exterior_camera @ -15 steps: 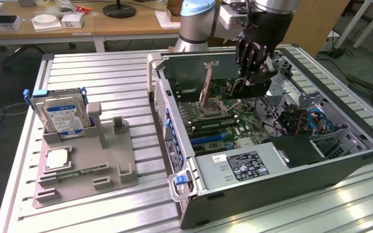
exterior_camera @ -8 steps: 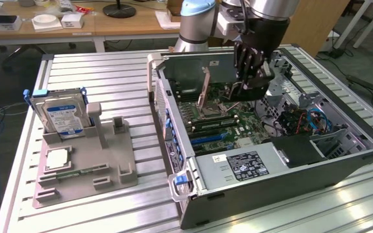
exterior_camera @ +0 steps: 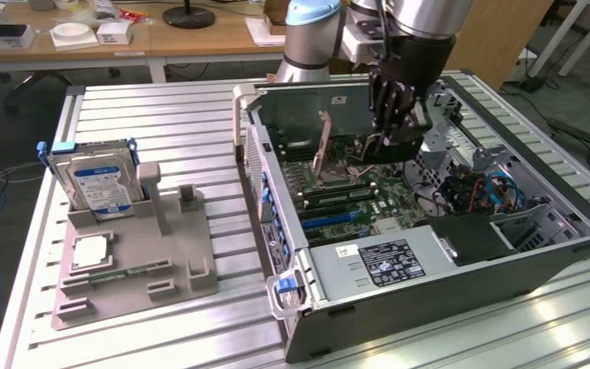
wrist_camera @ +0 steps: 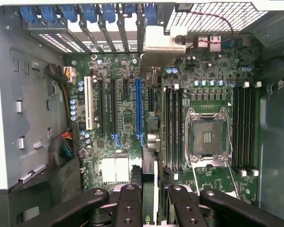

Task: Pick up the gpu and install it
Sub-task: 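Insert the gpu into the slot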

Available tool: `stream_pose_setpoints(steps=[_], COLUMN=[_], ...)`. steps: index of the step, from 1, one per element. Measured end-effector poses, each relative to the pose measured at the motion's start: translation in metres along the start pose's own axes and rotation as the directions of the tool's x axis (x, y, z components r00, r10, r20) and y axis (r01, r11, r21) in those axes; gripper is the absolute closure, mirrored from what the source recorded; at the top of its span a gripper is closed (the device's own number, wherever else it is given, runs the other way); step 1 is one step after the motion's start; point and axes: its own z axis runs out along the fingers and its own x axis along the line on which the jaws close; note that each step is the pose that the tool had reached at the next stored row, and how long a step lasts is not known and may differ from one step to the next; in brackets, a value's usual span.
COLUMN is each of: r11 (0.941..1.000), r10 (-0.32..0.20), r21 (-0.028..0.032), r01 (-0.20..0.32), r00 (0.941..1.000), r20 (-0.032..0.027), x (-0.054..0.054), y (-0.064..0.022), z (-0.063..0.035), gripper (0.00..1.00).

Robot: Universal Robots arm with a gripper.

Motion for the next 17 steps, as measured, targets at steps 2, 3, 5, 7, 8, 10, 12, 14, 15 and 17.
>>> stream_pose_setpoints(steps=[2, 3, 5, 7, 8, 10, 12, 14, 15, 17], r11=[1.0, 1.0, 1.0, 1.0, 1.0, 1.0, 1.0, 0.9999, 0.9999, 0.9999], r10=[-0.002, -0.003, -0.005, -0.006, -0.006, -0.007, -0.009, -0.01, -0.011, -0.012], r21=[0.0001, 0.0001, 0.0003, 0.0007, 0.0007, 0.0008, 0.0008, 0.0006, 0.0006, 0.0006], r01=[0.002, 0.003, 0.005, 0.006, 0.006, 0.007, 0.009, 0.01, 0.011, 0.012], r00=[1.0, 1.0, 1.0, 1.0, 1.0, 1.0, 1.0, 0.9999, 0.9999, 0.9999], r20=[0.0001, 0.0001, 0.0002, 0.0001, 0.0003, 0.0002, 0.0004, 0.0007, 0.001, 0.0013], x=[0.0, 0.0, 0.0, 0.0, 0.0, 0.001, 0.001, 0.001, 0.002, 0.003], y=[0.0008, 0.0017, 0.0046, 0.0077, 0.0092, 0.0118, 0.0137, 0.0138, 0.0139, 0.0138], z=[0.0011, 0.0016, 0.0032, 0.0049, 0.0058, 0.0077, 0.0096, 0.011, 0.0116, 0.0127], gripper=[0.74, 0.74, 0.74, 0.74, 0.74, 0.74, 0.74, 0.74, 0.74, 0.74])
